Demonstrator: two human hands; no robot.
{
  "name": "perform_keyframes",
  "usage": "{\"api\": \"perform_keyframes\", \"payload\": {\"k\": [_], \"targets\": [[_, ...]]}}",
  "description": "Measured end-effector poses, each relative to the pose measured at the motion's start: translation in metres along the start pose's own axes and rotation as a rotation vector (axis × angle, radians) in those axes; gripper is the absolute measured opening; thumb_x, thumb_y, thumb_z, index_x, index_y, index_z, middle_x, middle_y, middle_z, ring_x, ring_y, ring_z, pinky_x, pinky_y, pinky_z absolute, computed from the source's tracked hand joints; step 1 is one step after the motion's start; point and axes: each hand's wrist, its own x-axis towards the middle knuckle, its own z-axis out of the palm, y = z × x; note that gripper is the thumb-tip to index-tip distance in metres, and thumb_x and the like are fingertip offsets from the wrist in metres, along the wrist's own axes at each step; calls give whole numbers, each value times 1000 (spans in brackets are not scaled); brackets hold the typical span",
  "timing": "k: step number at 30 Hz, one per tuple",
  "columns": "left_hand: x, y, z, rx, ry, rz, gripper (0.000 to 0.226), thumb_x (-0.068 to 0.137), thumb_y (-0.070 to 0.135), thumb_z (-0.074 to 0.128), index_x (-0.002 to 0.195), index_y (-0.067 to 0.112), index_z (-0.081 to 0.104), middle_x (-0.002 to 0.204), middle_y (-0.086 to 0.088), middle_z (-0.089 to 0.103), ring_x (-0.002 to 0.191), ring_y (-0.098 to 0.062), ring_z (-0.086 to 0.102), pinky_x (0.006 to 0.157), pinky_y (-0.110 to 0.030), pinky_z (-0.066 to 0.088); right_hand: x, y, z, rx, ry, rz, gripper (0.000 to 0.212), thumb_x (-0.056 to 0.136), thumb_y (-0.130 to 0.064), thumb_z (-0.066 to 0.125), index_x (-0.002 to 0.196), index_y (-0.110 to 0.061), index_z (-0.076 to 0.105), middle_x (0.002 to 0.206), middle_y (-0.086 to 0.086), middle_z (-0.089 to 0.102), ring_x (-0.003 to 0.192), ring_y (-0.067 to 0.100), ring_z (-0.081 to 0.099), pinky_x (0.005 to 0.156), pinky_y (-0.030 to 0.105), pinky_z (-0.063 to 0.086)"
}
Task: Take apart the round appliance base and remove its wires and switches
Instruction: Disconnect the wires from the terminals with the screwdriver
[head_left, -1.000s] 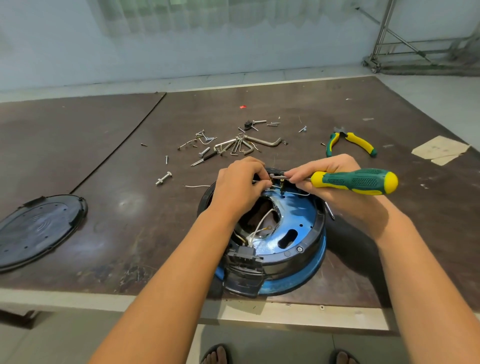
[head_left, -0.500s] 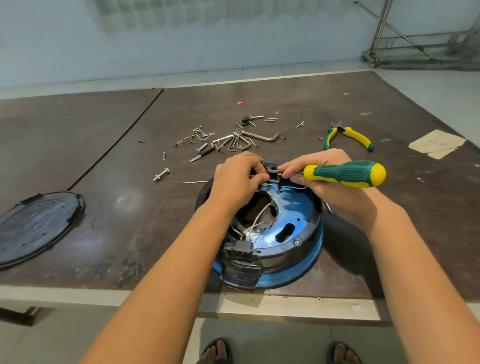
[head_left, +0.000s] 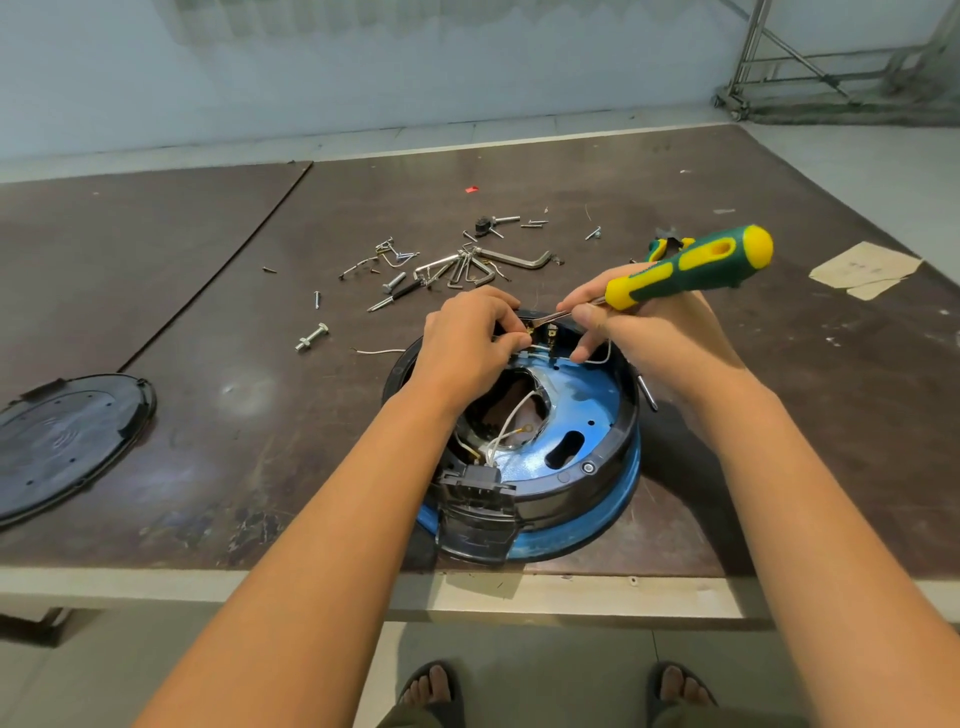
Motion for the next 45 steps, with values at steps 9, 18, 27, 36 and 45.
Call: {"api": "perform_keyframes", "payload": {"k": [9,18,27,36,45], "targets": [[1,-2,1,4,3,4,14,87,23,73,77,31,69,124,11,62,116,-13,55,103,-52,41,5,9,5,201,101,73,17,93,-9,69,86,-24,73,92,3,80,72,16,78,67,17,53],[1,-3,2,12,16,12,7,88,25,72,81,25,72,121,10,63,114,-14,56,102,-51,42,0,8,-1,62,-63,-194,13,95,2,64,98,-6,73,102,10,76,100,23,72,95,51,57],[2,-5,3,28,20,15,5,87,27,73,82,26,73,121,11,63,115,-15,56,102,-50,41,7,6,-10,-224,-173,-326,19,89,2,69,90,-16,74,109,3,77,104,17,74,96,43,59],[3,-5,4,30,28,8,4,86,29,73,82,28,73,120,11,64,115,-15,56,103,-51,41,6,7,-4,-321,-50,-333,19,89,-15,70,92,-31,79,93,-4,79,89,14,74,85,41,62],[2,-4,3,32,24,8,5,86,29,74,81,27,73,119,11,64,114,-15,56,102,-52,42,5,2,5,-275,-15,-281,16,100,-21,65,98,-13,79,78,-8,72,72,-16,64,64,2,45]]}}
